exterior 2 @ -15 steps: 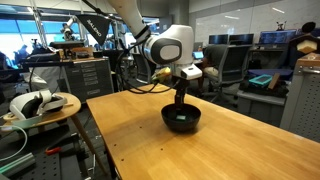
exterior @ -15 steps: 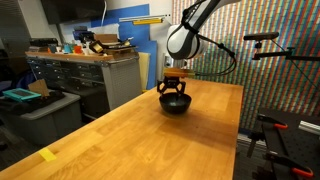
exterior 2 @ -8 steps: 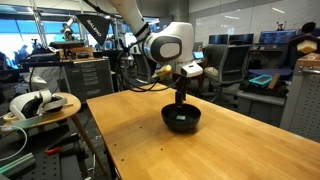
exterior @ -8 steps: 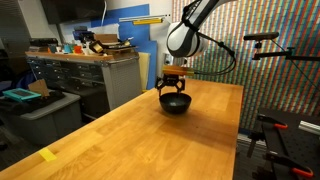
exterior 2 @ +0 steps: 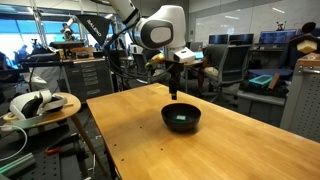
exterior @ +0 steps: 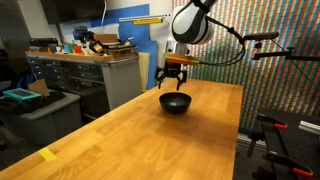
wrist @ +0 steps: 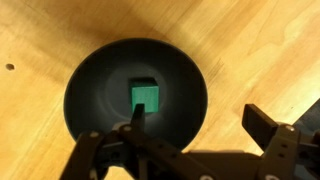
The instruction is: Put the green block in the bowl
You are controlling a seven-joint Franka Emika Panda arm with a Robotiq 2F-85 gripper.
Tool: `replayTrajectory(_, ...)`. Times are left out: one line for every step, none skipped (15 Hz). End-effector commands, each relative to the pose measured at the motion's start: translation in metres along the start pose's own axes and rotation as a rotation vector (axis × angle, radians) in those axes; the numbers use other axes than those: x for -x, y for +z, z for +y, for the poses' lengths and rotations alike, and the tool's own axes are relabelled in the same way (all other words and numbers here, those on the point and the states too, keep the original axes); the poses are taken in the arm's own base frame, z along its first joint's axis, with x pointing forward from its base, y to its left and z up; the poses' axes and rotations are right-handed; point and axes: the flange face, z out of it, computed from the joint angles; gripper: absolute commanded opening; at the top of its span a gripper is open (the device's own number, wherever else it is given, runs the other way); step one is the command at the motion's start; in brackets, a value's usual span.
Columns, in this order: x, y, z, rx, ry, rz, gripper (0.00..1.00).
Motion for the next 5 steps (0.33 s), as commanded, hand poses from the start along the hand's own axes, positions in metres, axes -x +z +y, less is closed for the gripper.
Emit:
replayTrajectory(0.0021, -0.0035, 0.0006, -0.001, -0.003, -0.002, 1.00)
replayTrajectory(0.0032, -0.0049, 0.0018, -0.001, -0.004, -0.002, 1.00)
replayTrajectory(0.0038, -0.0046, 0.0028, 0.000, -0.004, -0.004, 1.00)
replayTrajectory(0.0044, -0.0037, 0.0036, 0.002, -0.005, -0.005, 1.00)
replayTrajectory(0.0047, -0.0032, 0.0042, 0.004, -0.005, -0.006, 1.00)
